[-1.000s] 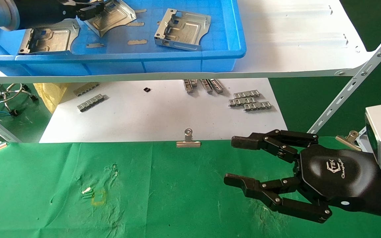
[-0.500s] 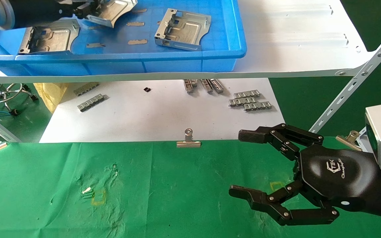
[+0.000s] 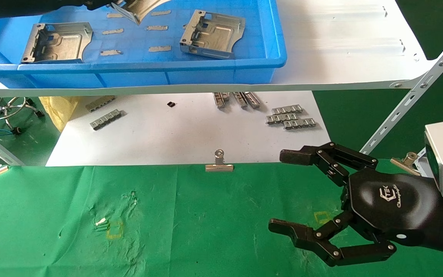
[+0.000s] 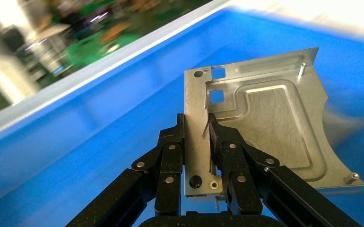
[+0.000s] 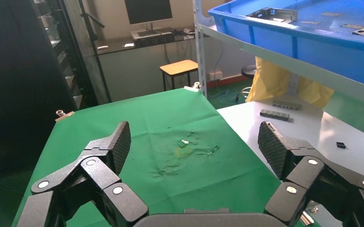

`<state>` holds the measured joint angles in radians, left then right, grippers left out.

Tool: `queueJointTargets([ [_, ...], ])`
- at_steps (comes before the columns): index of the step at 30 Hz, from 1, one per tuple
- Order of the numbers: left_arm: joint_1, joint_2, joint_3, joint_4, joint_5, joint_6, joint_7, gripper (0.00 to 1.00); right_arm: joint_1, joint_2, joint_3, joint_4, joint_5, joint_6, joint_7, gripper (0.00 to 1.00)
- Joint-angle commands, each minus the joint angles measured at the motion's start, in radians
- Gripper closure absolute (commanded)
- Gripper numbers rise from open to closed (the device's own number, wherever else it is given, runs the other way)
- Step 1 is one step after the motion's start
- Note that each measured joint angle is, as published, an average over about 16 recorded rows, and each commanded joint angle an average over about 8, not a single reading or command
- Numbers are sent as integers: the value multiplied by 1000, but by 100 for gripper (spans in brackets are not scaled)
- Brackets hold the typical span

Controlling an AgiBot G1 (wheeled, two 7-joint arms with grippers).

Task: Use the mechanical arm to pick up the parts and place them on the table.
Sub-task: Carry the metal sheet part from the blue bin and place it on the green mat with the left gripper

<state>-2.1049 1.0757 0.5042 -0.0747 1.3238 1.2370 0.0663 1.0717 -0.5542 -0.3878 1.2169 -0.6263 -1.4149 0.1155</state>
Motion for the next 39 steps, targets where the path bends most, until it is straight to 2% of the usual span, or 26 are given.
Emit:
queueJointTargets([
  [1,4,-21,-12,-8,-20,84,22,100,0,0,0,0,0,0,0,0],
  [5,37,-56,-27,-32,-51,253,92,100,0,0,0,0,0,0,0,0],
  [9,92,-95,-26,-98,-82,352,177,100,0,0,0,0,0,0,0,0],
  [14,219,-182,6,-293,-186,375,260,100,0,0,0,0,0,0,0,0],
  [17,310,-252,46,-430,-265,371,294,100,0,0,0,0,0,0,0,0],
  [20,385,-311,96,-506,-309,359,336,100,0,0,0,0,0,0,0,0],
  [25,461,-341,155,-448,-291,328,447,100,0,0,0,0,0,0,0,0],
  [37,537,-287,229,-188,-160,253,776,100,0,0,0,0,0,0,0,0],
  [38,539,-283,231,-174,-156,251,795,94,0,0,0,0,0,0,0,0],
  [39,539,-280,232,-161,-153,249,813,82,0,0,0,0,0,0,0,0],
])
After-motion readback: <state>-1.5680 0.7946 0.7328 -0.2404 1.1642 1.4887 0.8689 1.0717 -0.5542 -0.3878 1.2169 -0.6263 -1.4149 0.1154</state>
